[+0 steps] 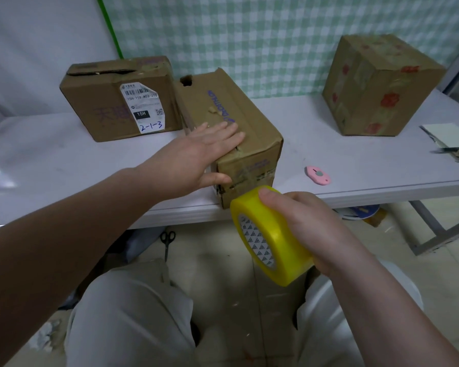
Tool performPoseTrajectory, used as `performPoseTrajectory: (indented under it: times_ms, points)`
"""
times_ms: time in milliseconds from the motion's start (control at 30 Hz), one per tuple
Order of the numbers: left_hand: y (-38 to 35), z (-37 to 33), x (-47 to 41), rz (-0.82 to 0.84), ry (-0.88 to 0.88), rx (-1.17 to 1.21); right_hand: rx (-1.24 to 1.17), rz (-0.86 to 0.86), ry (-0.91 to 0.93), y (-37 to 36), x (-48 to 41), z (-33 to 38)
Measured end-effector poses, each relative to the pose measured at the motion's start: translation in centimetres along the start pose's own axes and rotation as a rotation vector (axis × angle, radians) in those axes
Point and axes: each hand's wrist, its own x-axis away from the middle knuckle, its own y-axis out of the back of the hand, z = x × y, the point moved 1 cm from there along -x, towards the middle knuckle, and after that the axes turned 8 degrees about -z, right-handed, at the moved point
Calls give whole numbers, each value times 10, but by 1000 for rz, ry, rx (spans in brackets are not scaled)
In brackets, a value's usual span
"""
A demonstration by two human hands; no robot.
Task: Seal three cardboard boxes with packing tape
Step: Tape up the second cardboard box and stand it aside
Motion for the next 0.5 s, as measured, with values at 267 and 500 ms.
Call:
performPoseTrajectory:
  times_ms: [267,500]
  points:
    - [-4,5,-3,-9,-71,-108,-36,2,19,-4,-5,-2]
    - [-1,2,-4,57,-77,-97,-113,19,6,-13,-7,-4]
